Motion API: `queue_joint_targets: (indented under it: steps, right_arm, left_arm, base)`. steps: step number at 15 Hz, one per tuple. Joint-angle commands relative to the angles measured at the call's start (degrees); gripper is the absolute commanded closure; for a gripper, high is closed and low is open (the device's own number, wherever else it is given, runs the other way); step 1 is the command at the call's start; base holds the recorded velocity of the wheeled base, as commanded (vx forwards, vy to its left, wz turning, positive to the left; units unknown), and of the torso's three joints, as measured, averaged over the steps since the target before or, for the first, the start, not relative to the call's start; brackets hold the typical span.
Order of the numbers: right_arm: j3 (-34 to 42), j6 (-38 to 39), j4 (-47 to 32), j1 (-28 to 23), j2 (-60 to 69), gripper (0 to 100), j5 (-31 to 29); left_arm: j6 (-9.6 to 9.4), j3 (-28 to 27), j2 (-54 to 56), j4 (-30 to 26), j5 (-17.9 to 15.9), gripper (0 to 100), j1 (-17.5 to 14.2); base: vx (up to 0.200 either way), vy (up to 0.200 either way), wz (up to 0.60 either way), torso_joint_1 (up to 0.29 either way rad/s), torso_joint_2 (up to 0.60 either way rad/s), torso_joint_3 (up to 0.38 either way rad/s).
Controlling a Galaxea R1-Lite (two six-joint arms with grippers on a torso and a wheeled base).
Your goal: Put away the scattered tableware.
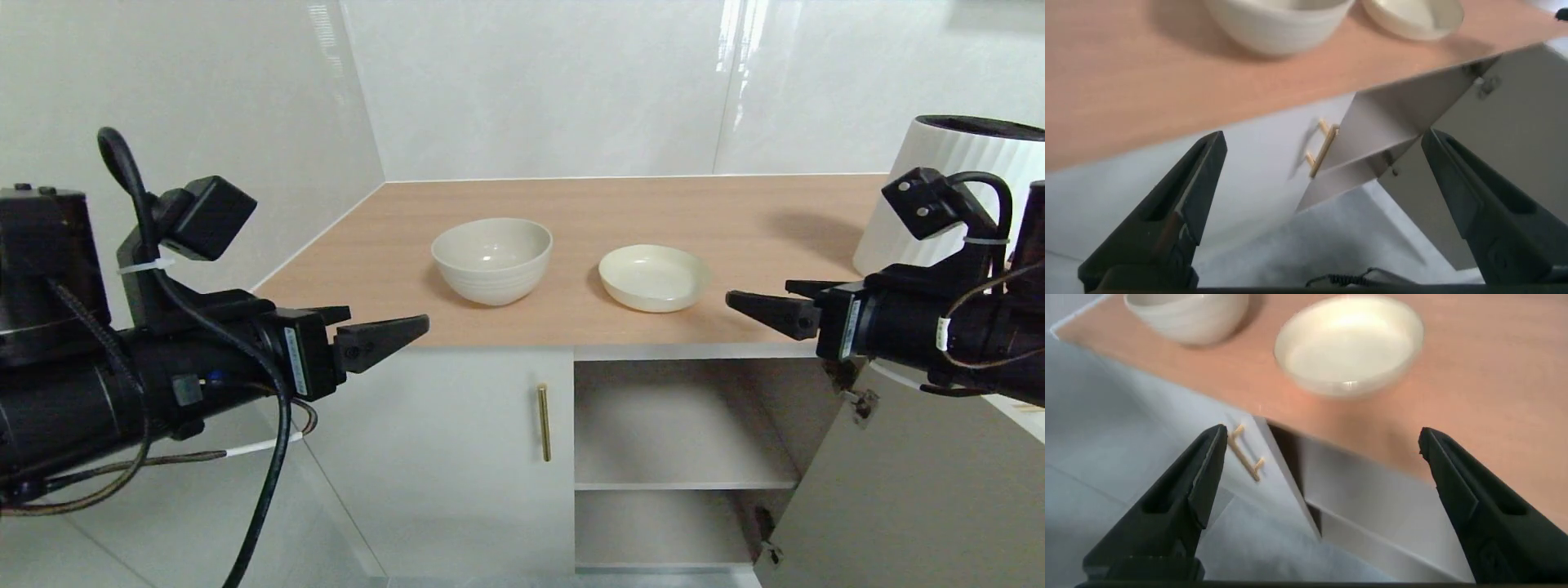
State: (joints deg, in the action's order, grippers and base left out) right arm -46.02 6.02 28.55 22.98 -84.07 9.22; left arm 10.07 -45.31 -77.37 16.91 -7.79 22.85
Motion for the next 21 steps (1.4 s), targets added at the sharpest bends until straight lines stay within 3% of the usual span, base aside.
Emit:
queue_joint_targets:
  steps: [1,3,4,6,7,9,10,11,12,13,15,21]
  right_arm:
    - [-14.6,0.4,-12.3,-0.2,-6.6,0,-3.0]
    - [-29.2,3.2,-26.7,-0.2,-10.9,0,-7.5]
    - [-32.9,5.6,-31.4,0.0,-12.5,0,-10.0]
    - [-33.0,10.5,-32.0,0.0,-13.8,0,-13.2]
    - [-33.7,11.0,-32.0,-0.2,-15.3,0,-15.5]
    - [-35.1,11.3,-32.0,-0.5,-16.1,0,-20.2]
    - [-35.1,11.5,-31.9,-0.2,-16.4,0,-21.5]
    - [-35.1,11.6,-31.8,-0.2,-16.4,0,-21.5]
    - [-34.9,11.9,-31.5,-0.2,-16.3,0,-21.6]
    - [-34.8,12.1,-31.2,-0.2,-16.2,0,-21.5]
    - [-34.7,12.2,-31.2,0.0,-16.1,0,-21.6]
    - [-34.6,12.2,-31.2,0.7,-16.1,0,-21.6]
  left_arm:
    - [0.13,-11.6,-6.5,-7.7,0.2,0,-2.6]
    - [0.57,-21.0,-10.3,-16.8,0.5,0,-4.3]
    - [2.41,-24.0,-11.6,-18.8,0.6,0,-4.6]
    - [9.09,-29.0,-15.0,-19.1,0.8,0,-4.7]
    - [10.50,-30.4,-16.8,-19.7,3.0,0,-4.7]
    - [10.76,-32.6,-20.3,-20.8,10.5,0,-4.3]
    - [12.25,-34.9,-23.3,-21.0,15.0,0,-3.4]
    - [14.01,-35.6,-24.2,-21.0,15.2,0,-3.1]
    - [17.18,-37.4,-25.4,-21.3,15.3,0,-2.1]
    - [18.76,-39.8,-27.1,-22.8,17.0,0,-1.8]
    - [18.85,-41.3,-28.6,-22.8,19.5,0,-1.3]
    - [18.85,-44.2,-33.1,-22.5,19.7,0,-0.3]
  base:
    - [0.000,0.000,0.00,0.000,0.00,0.000]
    - [0.000,0.000,0.00,0.000,0.00,0.000]
    - [0.000,0.000,0.00,0.000,0.00,0.000]
    - [0.000,0.000,0.00,0.000,0.00,0.000]
    - [0.000,0.000,0.00,0.000,0.00,0.000]
    - [0.000,0.000,0.00,0.000,0.00,0.000]
    - [0.000,0.000,0.00,0.000,0.00,0.000]
    - [0.000,0.000,0.00,0.000,0.00,0.000]
    - [0.000,0.000,0.00,0.000,0.00,0.000]
    - [0.000,0.000,0.00,0.000,0.00,0.000]
    - [0.000,0.000,0.00,0.000,0.00,0.000]
    - [0.000,0.000,0.00,0.000,0.00,0.000]
